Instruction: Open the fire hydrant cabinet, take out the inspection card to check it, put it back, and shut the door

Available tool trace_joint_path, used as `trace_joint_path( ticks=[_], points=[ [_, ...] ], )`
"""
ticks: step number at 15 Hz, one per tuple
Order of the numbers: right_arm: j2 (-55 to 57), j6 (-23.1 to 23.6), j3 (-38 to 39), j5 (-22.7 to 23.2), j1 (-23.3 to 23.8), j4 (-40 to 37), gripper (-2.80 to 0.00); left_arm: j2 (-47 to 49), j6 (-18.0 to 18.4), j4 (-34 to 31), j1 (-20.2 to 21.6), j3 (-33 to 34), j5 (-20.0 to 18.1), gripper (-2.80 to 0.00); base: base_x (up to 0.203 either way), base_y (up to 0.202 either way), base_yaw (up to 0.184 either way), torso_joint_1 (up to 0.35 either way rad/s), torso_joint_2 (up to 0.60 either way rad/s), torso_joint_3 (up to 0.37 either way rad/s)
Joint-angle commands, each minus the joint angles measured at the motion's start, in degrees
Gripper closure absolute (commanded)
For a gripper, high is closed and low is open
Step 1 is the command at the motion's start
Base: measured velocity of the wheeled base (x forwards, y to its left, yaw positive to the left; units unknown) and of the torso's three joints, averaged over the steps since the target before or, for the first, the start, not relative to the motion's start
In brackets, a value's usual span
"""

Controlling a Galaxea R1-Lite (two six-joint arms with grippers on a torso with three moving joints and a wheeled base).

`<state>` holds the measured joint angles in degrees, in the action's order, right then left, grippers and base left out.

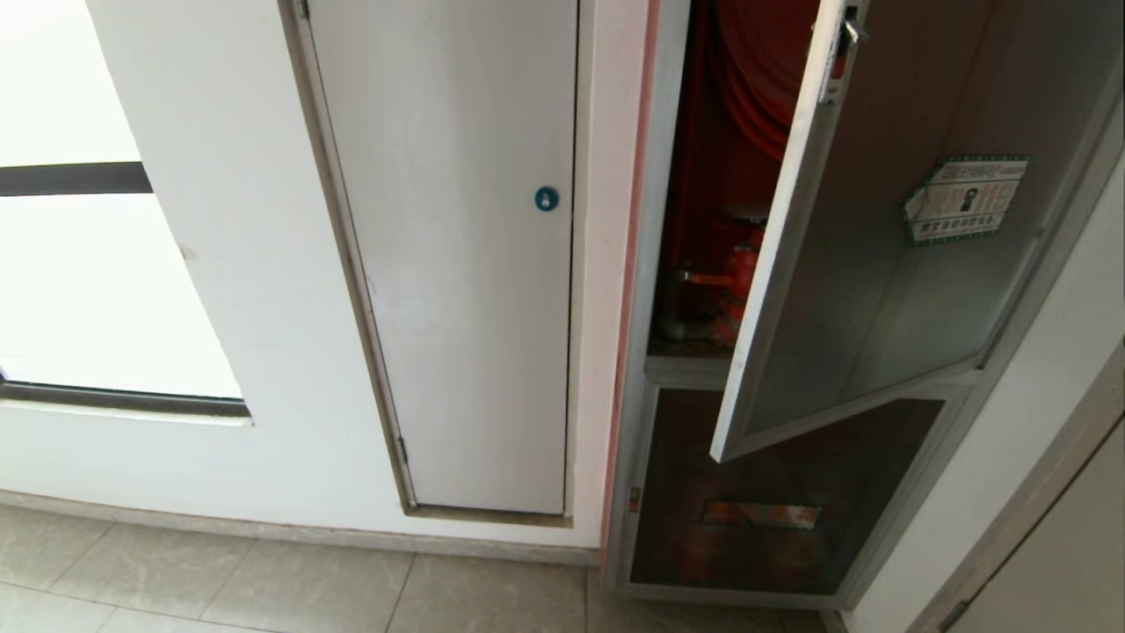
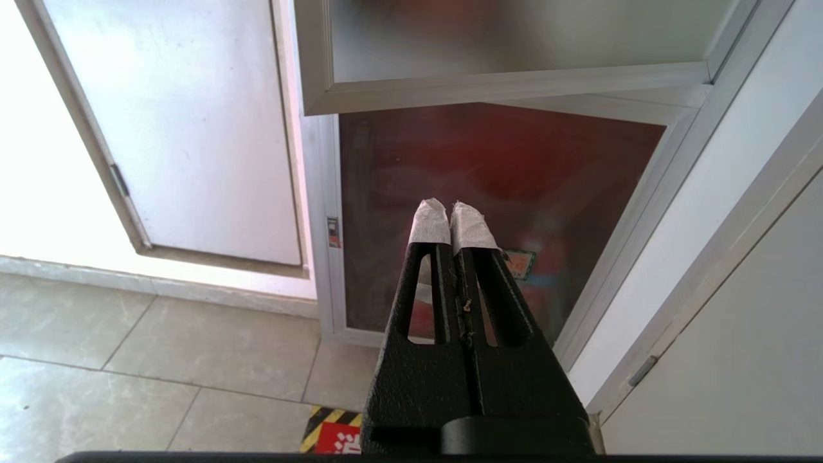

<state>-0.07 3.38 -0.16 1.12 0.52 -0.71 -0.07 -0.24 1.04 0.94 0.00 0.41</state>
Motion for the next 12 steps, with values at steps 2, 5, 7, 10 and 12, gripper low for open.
trace_joint_path(
  ticks=[2,5,7,10,12],
  points=[
    [0.0,0.1,0.0,0.0,0.0,0.0,0.0,0.1,0.0,0.0,0.0,0.4,0.0,0.0,0.0,0.0,0.0,0.0,0.0,0.0],
    [0.0,0.5,0.0,0.1,0.0,-0.1,0.0,0.1,0.0,0.0,0.0,0.4,0.0,0.0,0.0,0.0,0.0,0.0,0.0,0.0],
    [0.0,0.8,0.0,0.3,0.0,-0.1,0.0,0.1,0.0,0.0,0.0,0.4,0.0,0.0,0.0,0.0,0.0,0.0,0.0,0.0],
    [0.0,0.6,0.0,0.3,0.0,-0.1,0.0,0.1,0.0,0.0,0.0,0.4,0.0,0.0,0.0,0.0,0.0,0.0,0.0,0.0],
    [0.0,0.5,0.0,0.3,0.0,-0.1,0.0,0.1,0.0,0.0,0.0,0.4,0.0,0.0,0.0,0.0,0.0,0.0,0.0,0.0]
  ],
)
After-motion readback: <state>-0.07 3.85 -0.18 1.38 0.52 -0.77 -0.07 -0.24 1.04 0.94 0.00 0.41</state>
